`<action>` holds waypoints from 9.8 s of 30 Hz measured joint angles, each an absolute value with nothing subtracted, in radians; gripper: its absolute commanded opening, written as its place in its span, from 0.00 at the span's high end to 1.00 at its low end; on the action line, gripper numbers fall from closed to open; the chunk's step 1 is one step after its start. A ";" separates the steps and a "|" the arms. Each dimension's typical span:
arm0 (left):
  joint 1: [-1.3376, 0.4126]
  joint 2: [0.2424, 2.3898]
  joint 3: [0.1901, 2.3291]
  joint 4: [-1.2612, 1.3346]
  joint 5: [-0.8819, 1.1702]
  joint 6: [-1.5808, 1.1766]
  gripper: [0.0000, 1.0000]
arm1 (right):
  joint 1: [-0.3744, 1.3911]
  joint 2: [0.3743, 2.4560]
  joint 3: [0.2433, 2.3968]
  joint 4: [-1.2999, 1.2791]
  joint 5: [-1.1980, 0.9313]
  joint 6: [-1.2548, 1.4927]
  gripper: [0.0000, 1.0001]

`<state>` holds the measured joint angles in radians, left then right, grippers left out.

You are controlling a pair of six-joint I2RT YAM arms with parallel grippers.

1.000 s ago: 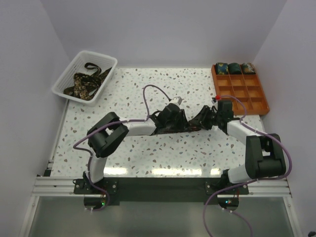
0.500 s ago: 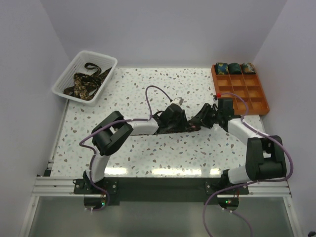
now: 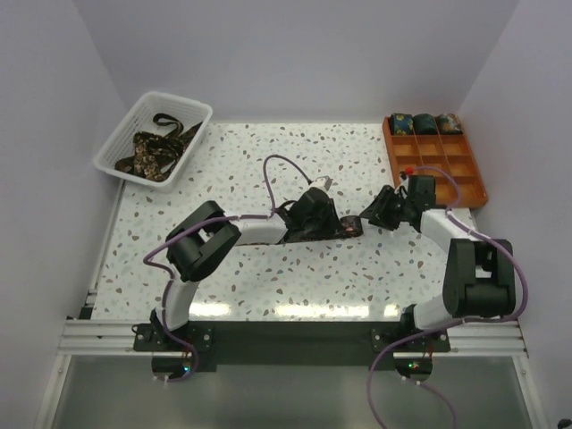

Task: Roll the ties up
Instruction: Roll the tie

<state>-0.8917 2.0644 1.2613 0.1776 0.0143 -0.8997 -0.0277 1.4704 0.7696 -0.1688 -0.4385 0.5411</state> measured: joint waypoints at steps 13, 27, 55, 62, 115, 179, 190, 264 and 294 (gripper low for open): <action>-0.892 2.064 1.261 0.174 0.014 -0.900 0.82 | -0.026 1.567 0.741 -0.104 -0.552 0.530 0.56; -0.892 2.064 1.261 0.143 0.013 -0.900 0.84 | 0.028 1.504 0.737 -0.088 -0.609 0.532 0.59; -0.890 2.059 1.246 0.104 -0.009 -0.899 0.75 | 0.128 1.499 0.729 -0.081 -0.589 0.553 0.79; -0.890 2.045 1.235 0.097 -0.019 -0.897 0.65 | 0.142 1.505 0.731 -0.083 -0.562 0.552 0.80; -0.891 2.004 1.239 0.010 -0.081 -0.799 0.66 | 0.170 1.518 0.786 -0.163 -0.489 0.505 0.80; -0.852 1.982 1.193 0.048 -0.027 -0.845 0.76 | 0.105 1.623 0.799 -0.133 -0.568 0.410 0.53; -0.842 1.997 1.214 0.015 -0.014 -0.815 0.55 | 0.105 1.633 0.794 -0.090 -0.622 0.406 0.54; -0.797 2.296 1.646 -0.038 0.116 -0.530 0.78 | 0.408 1.517 0.694 -0.104 -0.094 0.487 1.00; -0.707 2.139 1.513 -0.009 0.008 -0.627 0.49 | 0.400 1.346 0.699 -0.218 -0.083 0.520 0.60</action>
